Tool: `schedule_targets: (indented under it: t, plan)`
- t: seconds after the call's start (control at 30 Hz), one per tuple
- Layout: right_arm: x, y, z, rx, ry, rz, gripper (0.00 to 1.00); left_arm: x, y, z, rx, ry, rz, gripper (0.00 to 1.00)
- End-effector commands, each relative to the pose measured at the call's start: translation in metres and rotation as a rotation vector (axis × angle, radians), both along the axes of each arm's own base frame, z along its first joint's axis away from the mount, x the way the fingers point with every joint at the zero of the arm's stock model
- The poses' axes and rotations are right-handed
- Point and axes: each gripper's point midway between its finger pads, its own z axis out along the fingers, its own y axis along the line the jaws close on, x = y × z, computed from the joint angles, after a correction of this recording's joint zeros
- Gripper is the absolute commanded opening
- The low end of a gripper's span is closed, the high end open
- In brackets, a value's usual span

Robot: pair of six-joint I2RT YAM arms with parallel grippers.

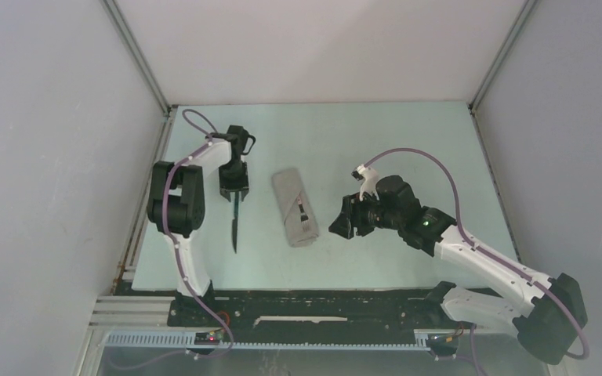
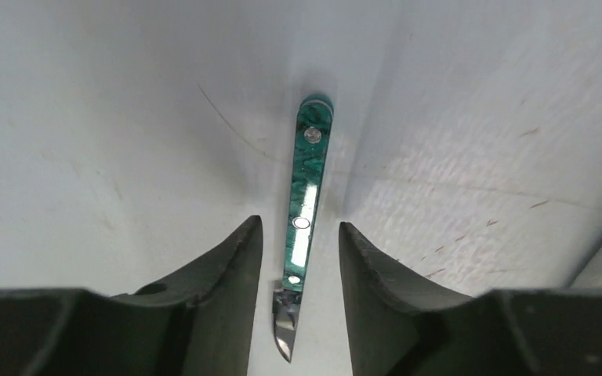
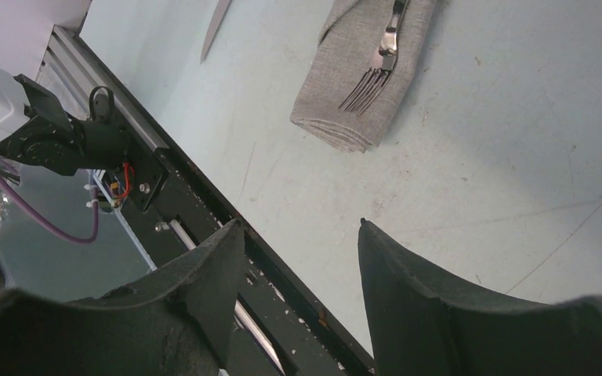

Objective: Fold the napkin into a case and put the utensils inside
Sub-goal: Move the knife to the center of the board, then pick up the knife from the center of the board.

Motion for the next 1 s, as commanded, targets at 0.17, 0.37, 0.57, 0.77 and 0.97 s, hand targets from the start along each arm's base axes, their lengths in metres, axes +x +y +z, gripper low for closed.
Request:
schedule_targets:
  t: [0.17,0.37,0.57,0.77,0.97]
  plan:
    - [0.003,0.005,0.005,0.028,0.004,-0.004,0.63,-0.042,0.003,0.022,0.028,-0.12,0.087,0.71]
    - [0.003,0.01,0.007,0.048,0.006,0.013,0.62,-0.053,0.006,0.015,0.021,-0.161,0.076,0.64]
    - [0.003,0.007,0.008,0.045,0.008,-0.003,0.62,-0.033,-0.003,-0.004,0.0,-0.139,0.05,0.55]
    - [0.002,0.006,0.005,0.038,0.022,-0.007,0.62,-0.016,-0.009,-0.001,-0.015,-0.141,0.055,0.42]
    - [0.003,0.006,0.019,0.057,-0.005,-0.014,0.62,-0.041,-0.01,-0.007,-0.033,-0.087,0.089,0.41]
